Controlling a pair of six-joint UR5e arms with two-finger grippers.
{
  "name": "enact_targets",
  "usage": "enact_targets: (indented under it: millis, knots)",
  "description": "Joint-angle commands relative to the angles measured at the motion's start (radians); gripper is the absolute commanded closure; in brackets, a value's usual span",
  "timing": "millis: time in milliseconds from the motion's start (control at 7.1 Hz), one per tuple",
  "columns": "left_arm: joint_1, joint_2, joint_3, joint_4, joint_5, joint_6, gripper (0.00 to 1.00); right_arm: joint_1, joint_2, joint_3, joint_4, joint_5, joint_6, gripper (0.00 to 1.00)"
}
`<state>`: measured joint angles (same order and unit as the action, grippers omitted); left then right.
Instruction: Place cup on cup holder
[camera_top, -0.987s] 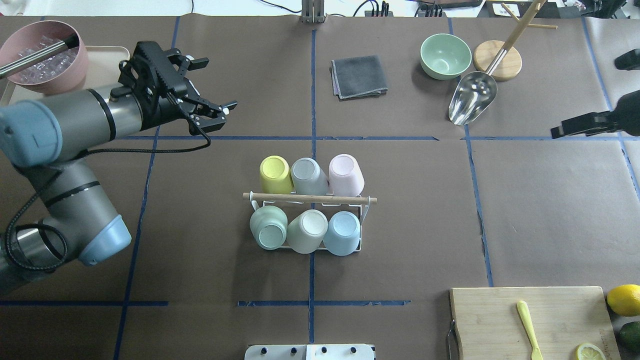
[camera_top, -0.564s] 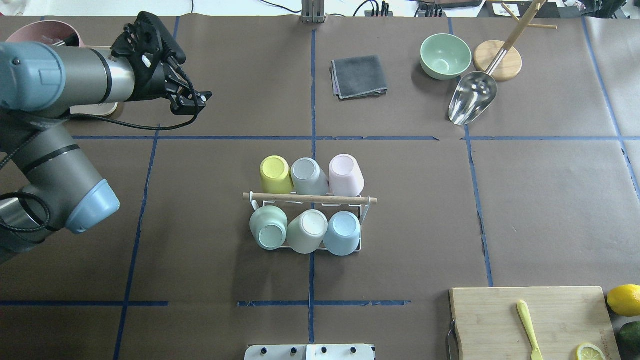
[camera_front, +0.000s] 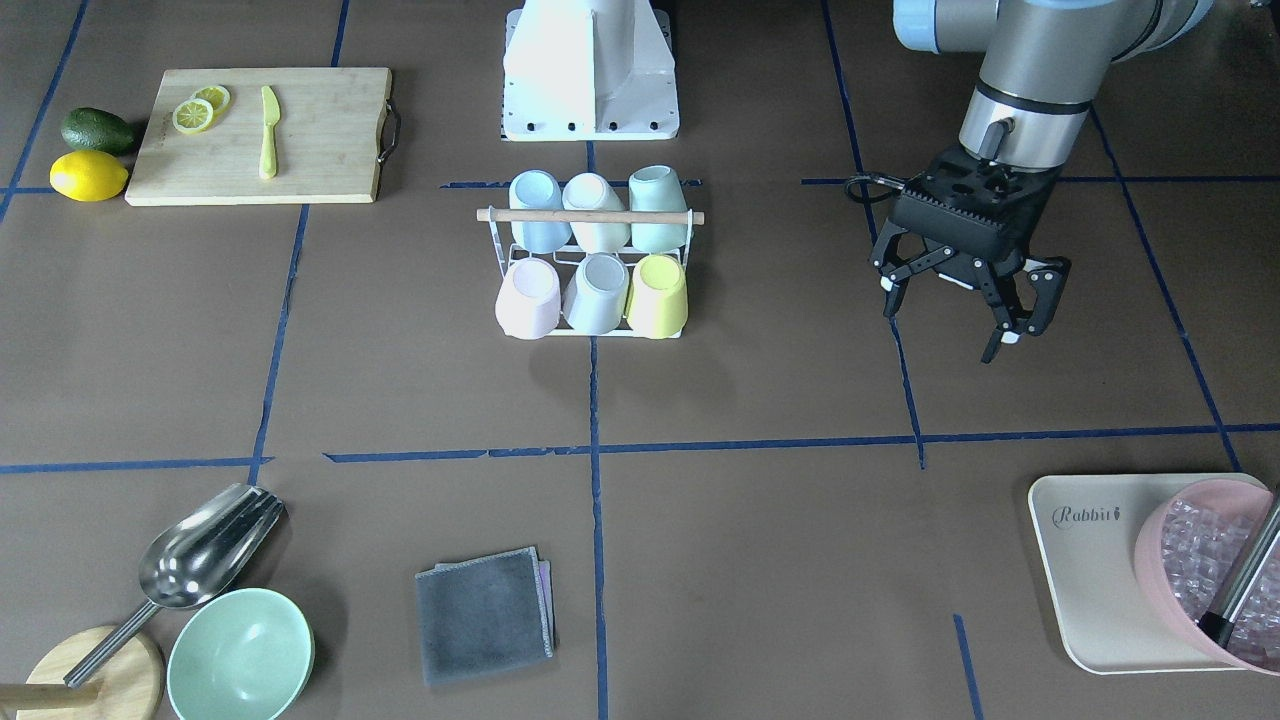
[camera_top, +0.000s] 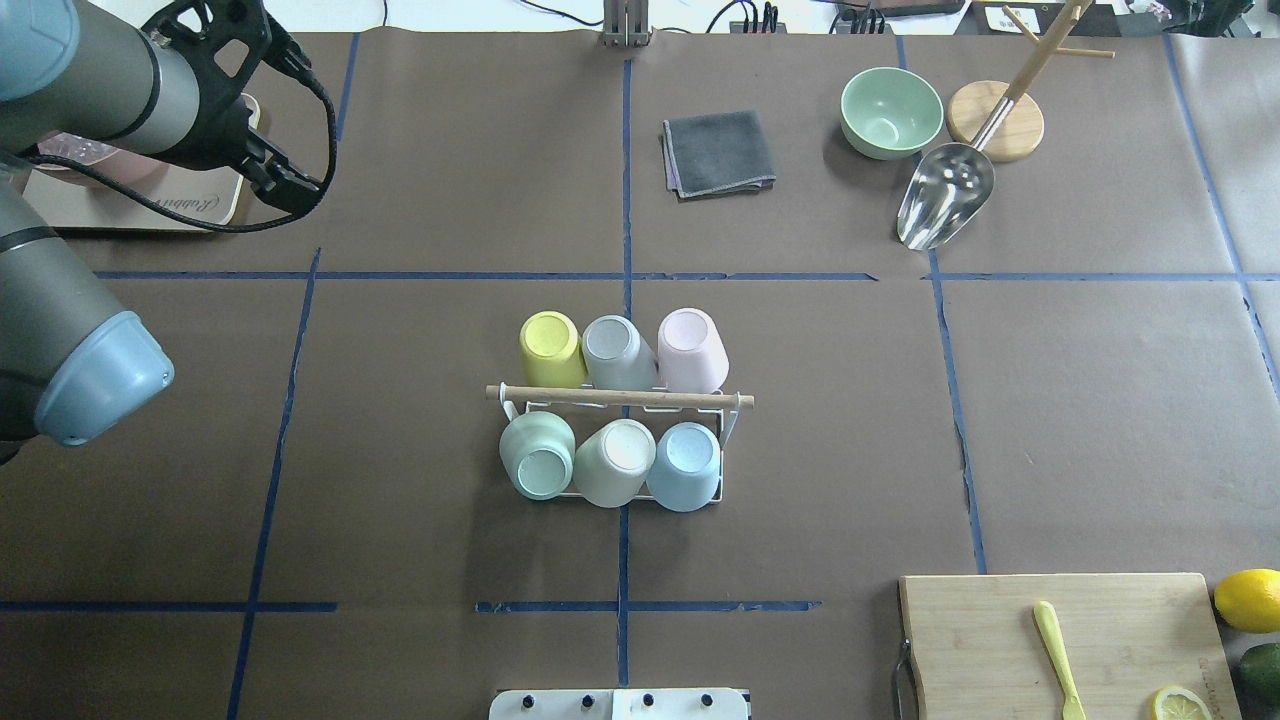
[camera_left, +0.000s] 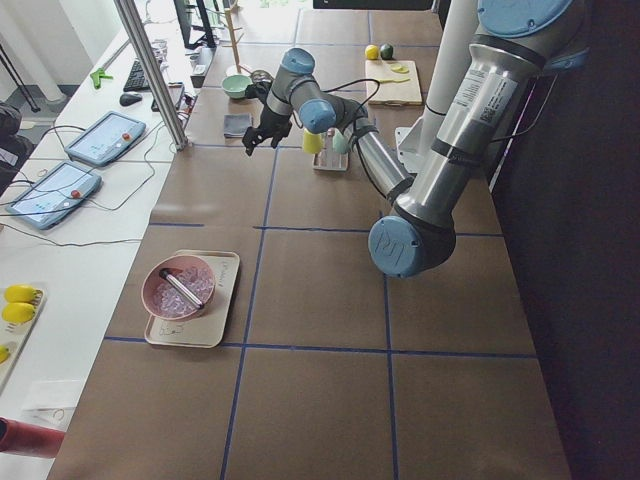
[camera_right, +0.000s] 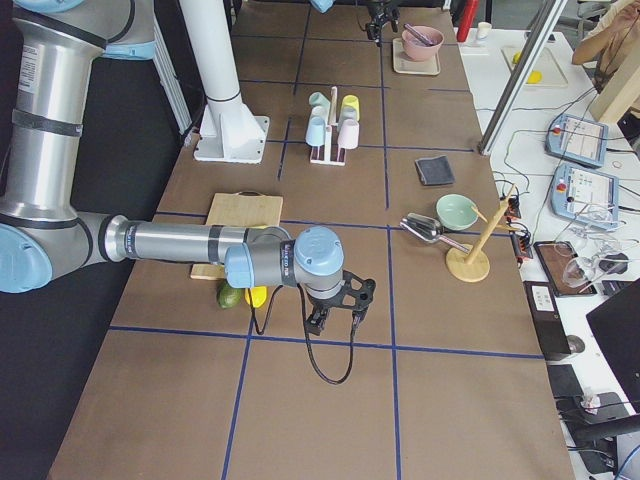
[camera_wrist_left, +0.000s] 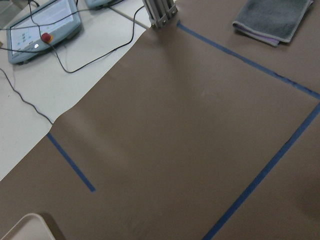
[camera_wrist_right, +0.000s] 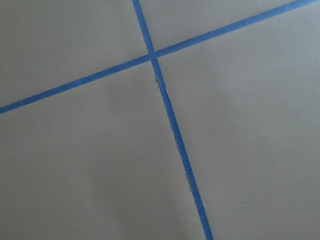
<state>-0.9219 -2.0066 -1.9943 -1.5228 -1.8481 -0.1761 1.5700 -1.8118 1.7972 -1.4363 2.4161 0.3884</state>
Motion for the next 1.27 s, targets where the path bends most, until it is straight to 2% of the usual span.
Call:
enact_targets:
  millis: [0, 141, 564, 846, 1128]
  knots:
    - [-0.114, 0.021, 0.000, 0.174, -0.262, 0.001, 0.00, -0.047, -0.003, 0.002, -0.015, -0.104, -0.142, 0.00]
    - [-0.197, 0.060, 0.055, 0.173, -0.380, 0.006, 0.00, -0.067, 0.008, 0.010, -0.044, -0.147, -0.149, 0.00]
    - [-0.270, 0.162, 0.138, 0.167, -0.390, 0.007, 0.00, -0.061, -0.007, 0.037, -0.047, -0.135, -0.224, 0.00]
    - [-0.310, 0.253, 0.162, 0.164, -0.388, 0.006, 0.00, 0.023, -0.011, 0.045, -0.072, -0.069, -0.273, 0.00]
    - [-0.380, 0.349, 0.227, 0.112, -0.390, 0.007, 0.00, 0.080, -0.008, 0.042, -0.140, -0.081, -0.411, 0.00]
